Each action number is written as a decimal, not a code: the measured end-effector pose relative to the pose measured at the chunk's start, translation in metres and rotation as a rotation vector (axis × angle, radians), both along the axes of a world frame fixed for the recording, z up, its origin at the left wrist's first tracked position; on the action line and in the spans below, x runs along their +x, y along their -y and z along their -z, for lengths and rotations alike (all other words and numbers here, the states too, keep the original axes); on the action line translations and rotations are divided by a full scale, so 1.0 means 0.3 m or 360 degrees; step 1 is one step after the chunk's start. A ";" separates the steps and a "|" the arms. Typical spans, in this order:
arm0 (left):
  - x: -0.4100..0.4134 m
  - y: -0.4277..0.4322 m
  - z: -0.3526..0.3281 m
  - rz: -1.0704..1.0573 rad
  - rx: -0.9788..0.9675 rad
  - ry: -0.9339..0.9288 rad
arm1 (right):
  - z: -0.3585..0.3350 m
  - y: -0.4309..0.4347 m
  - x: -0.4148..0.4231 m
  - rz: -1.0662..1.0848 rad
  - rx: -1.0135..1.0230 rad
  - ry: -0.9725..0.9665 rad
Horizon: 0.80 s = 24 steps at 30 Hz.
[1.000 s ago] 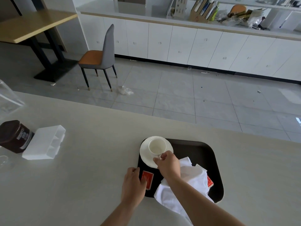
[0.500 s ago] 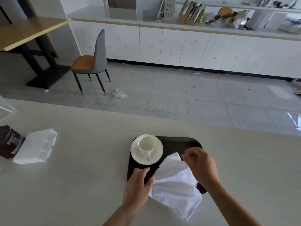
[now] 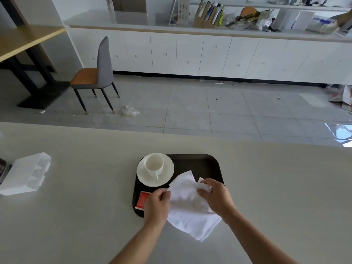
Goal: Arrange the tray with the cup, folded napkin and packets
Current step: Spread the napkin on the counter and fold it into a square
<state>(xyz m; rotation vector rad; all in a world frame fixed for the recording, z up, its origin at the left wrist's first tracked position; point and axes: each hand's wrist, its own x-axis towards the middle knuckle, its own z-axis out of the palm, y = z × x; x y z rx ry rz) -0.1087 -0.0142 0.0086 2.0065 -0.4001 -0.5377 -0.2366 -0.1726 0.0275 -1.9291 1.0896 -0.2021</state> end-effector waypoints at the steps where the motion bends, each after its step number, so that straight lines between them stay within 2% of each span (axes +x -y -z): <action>1: -0.009 0.004 -0.027 -0.0034 -0.0078 0.0005 | -0.027 0.002 -0.015 0.0004 0.0013 0.0060; 9: -0.133 0.098 -0.346 0.0048 -0.0532 0.0151 | -0.318 0.081 -0.224 0.0085 -0.0116 0.0503; 14: -0.359 0.203 -0.516 0.0271 -0.0767 0.0199 | -0.440 0.179 -0.445 0.0213 -0.0202 0.0731; 17: -0.531 0.234 -0.544 0.0469 -0.0863 0.0266 | -0.465 0.250 -0.611 0.0275 -0.0211 0.0833; 20: -0.687 0.277 -0.479 0.0616 -0.0763 0.0258 | -0.404 0.328 -0.761 0.0345 -0.0088 0.0777; 24: -0.841 0.349 -0.291 0.0610 -0.0405 0.0041 | -0.217 0.386 -0.883 0.0491 0.0104 0.0490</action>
